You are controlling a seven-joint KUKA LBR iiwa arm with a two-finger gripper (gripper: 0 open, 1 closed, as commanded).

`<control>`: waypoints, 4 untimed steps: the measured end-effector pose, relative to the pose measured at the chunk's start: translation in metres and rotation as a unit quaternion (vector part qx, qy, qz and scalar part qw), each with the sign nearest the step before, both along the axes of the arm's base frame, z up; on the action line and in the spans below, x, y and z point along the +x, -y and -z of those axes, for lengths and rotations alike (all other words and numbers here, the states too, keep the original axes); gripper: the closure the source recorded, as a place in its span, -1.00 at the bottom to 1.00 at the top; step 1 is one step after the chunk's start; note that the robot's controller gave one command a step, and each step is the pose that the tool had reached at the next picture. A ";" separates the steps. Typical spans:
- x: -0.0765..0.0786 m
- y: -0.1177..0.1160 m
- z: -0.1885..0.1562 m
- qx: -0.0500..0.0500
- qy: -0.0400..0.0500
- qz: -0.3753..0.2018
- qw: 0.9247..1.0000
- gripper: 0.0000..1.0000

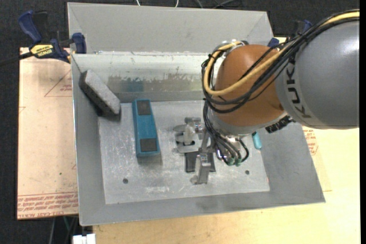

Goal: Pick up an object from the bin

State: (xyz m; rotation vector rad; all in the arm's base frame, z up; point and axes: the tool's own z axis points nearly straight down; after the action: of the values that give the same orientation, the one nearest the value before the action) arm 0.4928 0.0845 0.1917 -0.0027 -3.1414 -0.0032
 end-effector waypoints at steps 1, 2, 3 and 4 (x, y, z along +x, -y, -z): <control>0.000 0.000 0.000 0.000 0.000 0.000 1.000 -1.00; 0.075 0.051 0.071 0.001 0.005 0.003 1.000 -1.00; 0.081 0.074 0.116 0.001 0.006 -0.091 0.996 -1.00; 0.093 0.079 0.119 0.001 0.008 0.042 0.999 1.00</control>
Offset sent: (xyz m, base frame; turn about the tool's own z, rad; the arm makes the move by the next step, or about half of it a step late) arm 0.0811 -0.0586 -0.0835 0.0070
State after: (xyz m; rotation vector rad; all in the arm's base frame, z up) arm 0.5858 0.0059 0.0727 -0.1343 -3.1555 -0.0070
